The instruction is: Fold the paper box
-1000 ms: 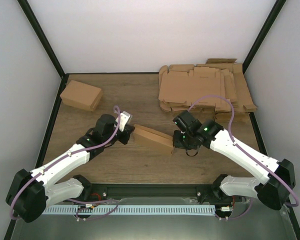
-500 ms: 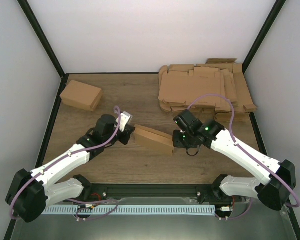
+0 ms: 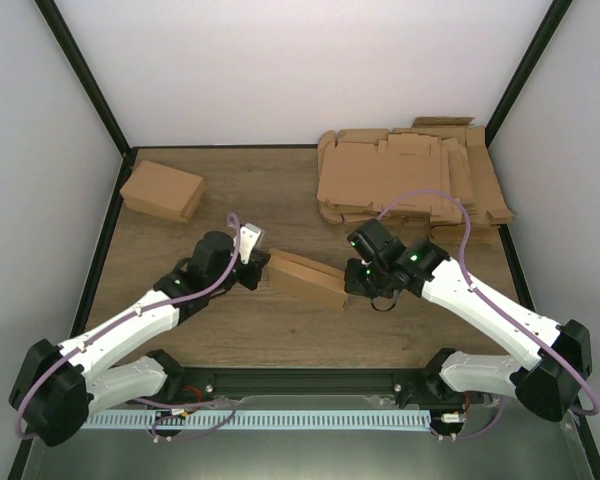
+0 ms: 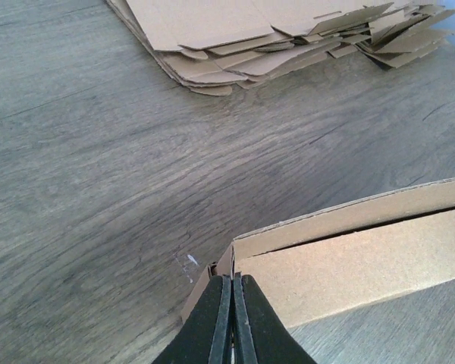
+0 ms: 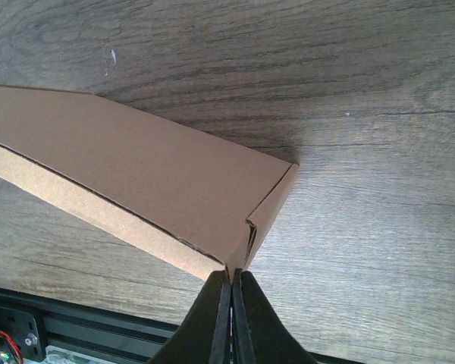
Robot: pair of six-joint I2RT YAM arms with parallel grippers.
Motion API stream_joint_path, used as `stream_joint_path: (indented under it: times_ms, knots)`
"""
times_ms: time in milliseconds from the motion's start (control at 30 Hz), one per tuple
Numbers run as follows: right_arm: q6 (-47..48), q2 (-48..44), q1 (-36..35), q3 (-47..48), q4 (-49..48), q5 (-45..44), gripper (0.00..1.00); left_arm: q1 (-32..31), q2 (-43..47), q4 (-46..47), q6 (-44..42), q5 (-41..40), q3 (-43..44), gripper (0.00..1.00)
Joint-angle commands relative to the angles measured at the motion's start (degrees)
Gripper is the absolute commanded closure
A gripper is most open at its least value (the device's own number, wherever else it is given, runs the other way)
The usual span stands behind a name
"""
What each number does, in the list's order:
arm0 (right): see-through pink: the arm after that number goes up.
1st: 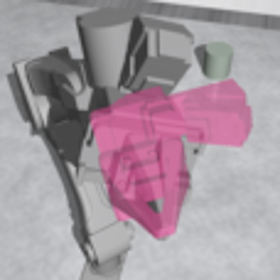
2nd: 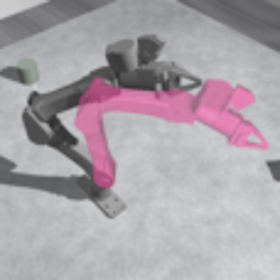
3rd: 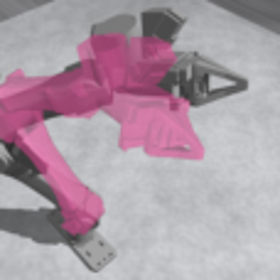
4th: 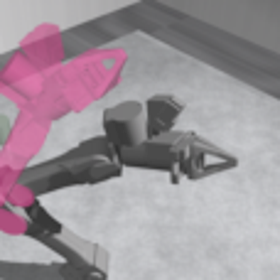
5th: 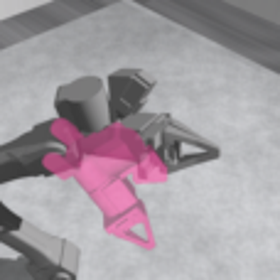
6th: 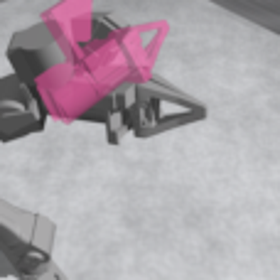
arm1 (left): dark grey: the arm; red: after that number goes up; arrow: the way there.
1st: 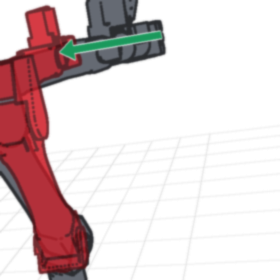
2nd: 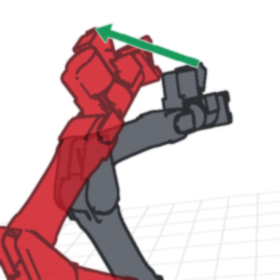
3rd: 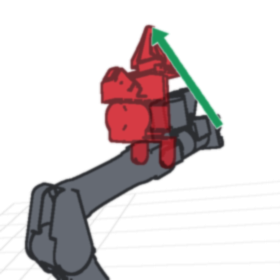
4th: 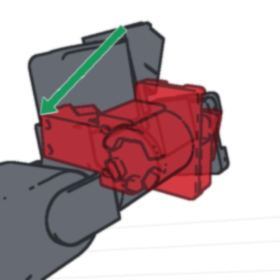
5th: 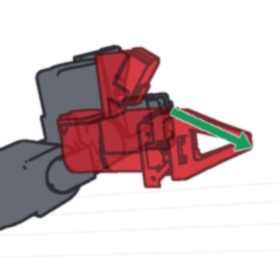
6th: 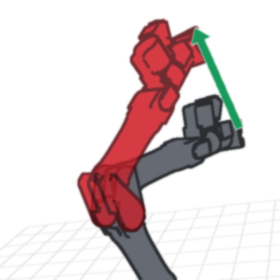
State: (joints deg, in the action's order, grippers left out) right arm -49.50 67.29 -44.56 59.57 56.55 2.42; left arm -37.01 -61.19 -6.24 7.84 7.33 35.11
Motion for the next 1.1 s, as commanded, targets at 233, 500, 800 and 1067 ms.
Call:
stream_joint_path:
  times_ms: [233, 500, 800, 1067]
  knots:
    - [-8.3, -0.7, -2.7, -2.1, -2.1, -3.0, 0.99, -3.8, 1.0, 6.6, 5.7, -1.8, -3.6, 0.96]
    - [-12.4, -1.9, -4.2, -5.0, -4.3, -6.2, 0.99, -5.3, 1.4, 9.7, 7.5, -3.6, -6.7, 0.96]
    - [-14.2, -1.2, -5.5, -5.9, -4.0, -8.9, 0.99, -5.7, 2.3, 10.2, 8.8, -4.6, -9.0, 0.96]
    - [-17.3, -1.2, -7.2, -7.4, -2.9, -12.3, 0.99, -6.8, 3.8, 11.5, 8.5, -6.6, -11.9, 0.96]
